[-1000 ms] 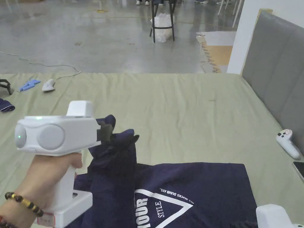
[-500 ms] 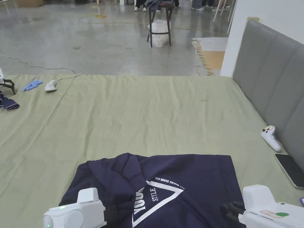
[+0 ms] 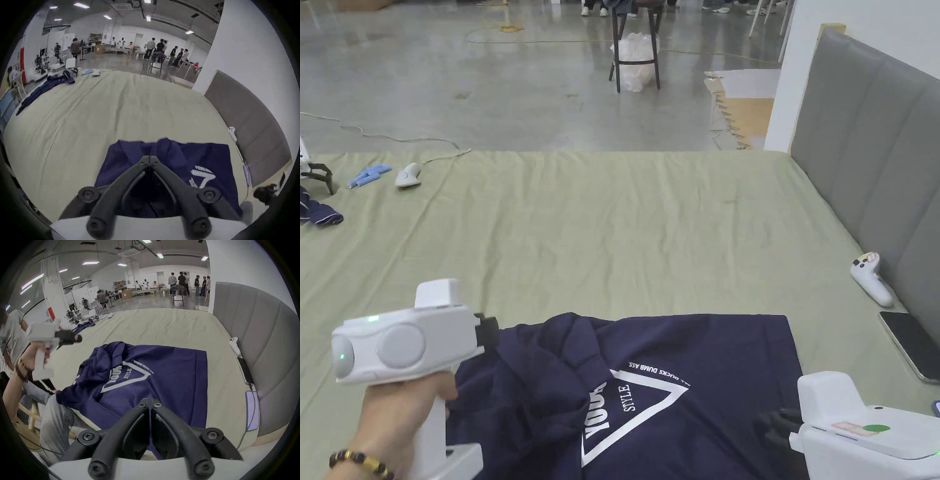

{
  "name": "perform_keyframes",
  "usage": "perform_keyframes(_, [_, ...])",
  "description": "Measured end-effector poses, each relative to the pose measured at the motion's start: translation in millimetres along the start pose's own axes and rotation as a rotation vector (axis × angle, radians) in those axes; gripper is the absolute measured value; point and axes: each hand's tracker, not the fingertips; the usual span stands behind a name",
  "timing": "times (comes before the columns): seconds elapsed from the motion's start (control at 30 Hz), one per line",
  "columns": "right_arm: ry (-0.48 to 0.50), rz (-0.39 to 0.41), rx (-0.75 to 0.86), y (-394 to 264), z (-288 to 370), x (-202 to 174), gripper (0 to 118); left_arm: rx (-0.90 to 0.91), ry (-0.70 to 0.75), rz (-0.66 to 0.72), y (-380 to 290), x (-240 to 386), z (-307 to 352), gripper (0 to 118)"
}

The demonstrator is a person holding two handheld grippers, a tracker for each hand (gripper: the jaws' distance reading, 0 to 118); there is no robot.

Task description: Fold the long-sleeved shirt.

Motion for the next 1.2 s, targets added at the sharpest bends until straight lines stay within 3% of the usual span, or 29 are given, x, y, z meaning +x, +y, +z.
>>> perform_keyframes(0.07, [-0.004,-0.002,-0.009,0,-2,3,0,-0.016,0.027,-0.036,15,-4,-30,11])
perform_keyframes(0.1, [-0.009,-0.008,-0.015,0,-3,5,0,-0.041,0.06,-0.072,20,-4,-48,34])
perform_keyframes(0.13, [-0.015,-0.014,-0.021,1,-5,7,0,-0.08,0.104,-0.104,23,-5,-68,83])
perform_keyframes(0.17, [-0.021,-0.02,-0.026,1,-7,10,0,-0.125,0.129,-0.117,25,-7,-84,104])
perform_keyframes(0.2, [-0.029,-0.027,-0.032,2,-9,12,0,-0.16,0.15,-0.135,24,-10,-100,110])
perform_keyframes(0.3, [-0.057,-0.052,-0.046,6,-20,21,0,-0.224,0.168,-0.127,19,-25,-148,89])
perform_keyframes(0.4, [-0.079,-0.059,-0.055,15,-35,31,0,-0.295,0.236,-0.215,-5,-22,-173,86])
perform_keyframes(0.47, [-0.117,-0.044,-0.065,27,-50,39,0,-0.277,0.222,-0.262,-13,-24,-181,75])
perform_keyframes(0.5, [-0.137,-0.044,-0.071,35,-60,45,0,-0.274,0.214,-0.245,-17,-17,-175,64])
perform_keyframes(0.53, [-0.15,-0.049,-0.072,47,-71,53,0,-0.265,0.171,-0.211,-12,-14,-171,34])
perform_keyframes(0.57, [-0.158,-0.052,-0.071,57,-81,61,0,-0.262,0.131,-0.18,-7,-11,-167,14])
perform_keyframes(0.67, [-0.197,-0.083,-0.084,99,-122,92,1,-0.253,0.168,-0.277,-9,10,-148,14])
perform_keyframes(0.7, [-0.211,-0.108,-0.099,115,-135,104,7,-0.244,0.157,-0.284,-9,10,-145,14])
perform_keyframes(0.8, [-0.219,-0.178,-0.174,147,-176,136,72,-0.216,0.122,-0.213,-5,-6,-142,14])
perform_keyframes(0.83, [-0.223,-0.198,-0.21,153,-192,145,79,-0.206,0.112,-0.198,-4,-8,-139,14])
perform_keyframes(0.93, [-0.226,-0.248,-0.332,161,-232,165,67,-0.191,0.097,-0.207,-4,-8,-131,14])
perform_keyframes(1.07, [-0.214,-0.259,-0.363,153,-259,167,62,-0.185,0.09,-0.205,-4,-7,-130,14])
perform_keyframes(1.13, [-0.187,-0.269,-0.376,150,-260,162,32,-0.183,0.087,-0.206,-3,-7,-131,14])
perform_keyframes(1.2, [-0.164,-0.247,-0.366,156,-256,155,12,-0.18,0.083,-0.208,1,-4,-134,14])
